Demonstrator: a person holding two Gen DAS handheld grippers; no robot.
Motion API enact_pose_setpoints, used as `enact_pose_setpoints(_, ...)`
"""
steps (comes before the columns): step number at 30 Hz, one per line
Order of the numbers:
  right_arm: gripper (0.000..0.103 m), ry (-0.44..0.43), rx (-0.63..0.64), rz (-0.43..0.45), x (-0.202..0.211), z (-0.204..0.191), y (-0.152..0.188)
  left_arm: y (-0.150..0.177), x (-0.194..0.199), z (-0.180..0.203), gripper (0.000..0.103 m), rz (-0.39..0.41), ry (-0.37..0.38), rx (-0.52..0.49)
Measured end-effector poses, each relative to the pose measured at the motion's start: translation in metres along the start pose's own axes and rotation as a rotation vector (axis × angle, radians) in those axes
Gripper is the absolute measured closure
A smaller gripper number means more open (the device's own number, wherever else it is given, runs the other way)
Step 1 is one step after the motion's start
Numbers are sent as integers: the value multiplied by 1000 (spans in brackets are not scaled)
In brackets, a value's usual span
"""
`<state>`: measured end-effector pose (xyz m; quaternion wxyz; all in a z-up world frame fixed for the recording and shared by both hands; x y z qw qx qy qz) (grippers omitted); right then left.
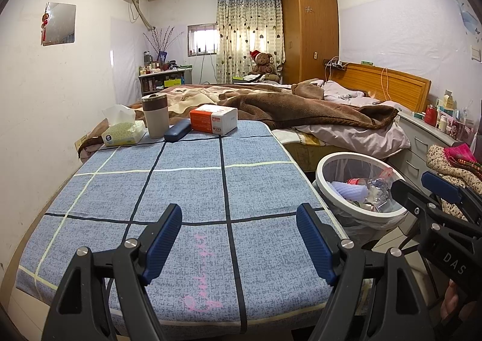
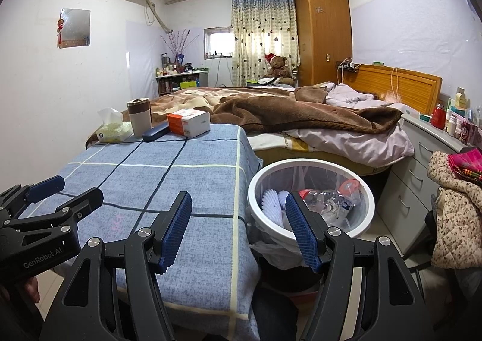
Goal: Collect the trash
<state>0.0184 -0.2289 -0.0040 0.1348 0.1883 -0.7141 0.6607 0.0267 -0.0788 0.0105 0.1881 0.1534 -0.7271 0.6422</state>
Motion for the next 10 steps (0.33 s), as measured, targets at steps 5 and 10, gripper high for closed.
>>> enact_pose_setpoints(5,37,2,0,-1,0,-1,-1,0,0,1,23,0,1,-1)
enact_pose_setpoints(10,37,2,0,-1,0,-1,0,0,0,1,23,0,2,-1)
Point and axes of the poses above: each gripper's, at about its wrist camera, not at the fingertips, and x roughly against the way its jaws point, z to its right, y to its underside, the point moved 3 cm from there along -x, roughly the way its jaws point, and after that the axes turned 11 degrees about -y, right-handed, at the moved point
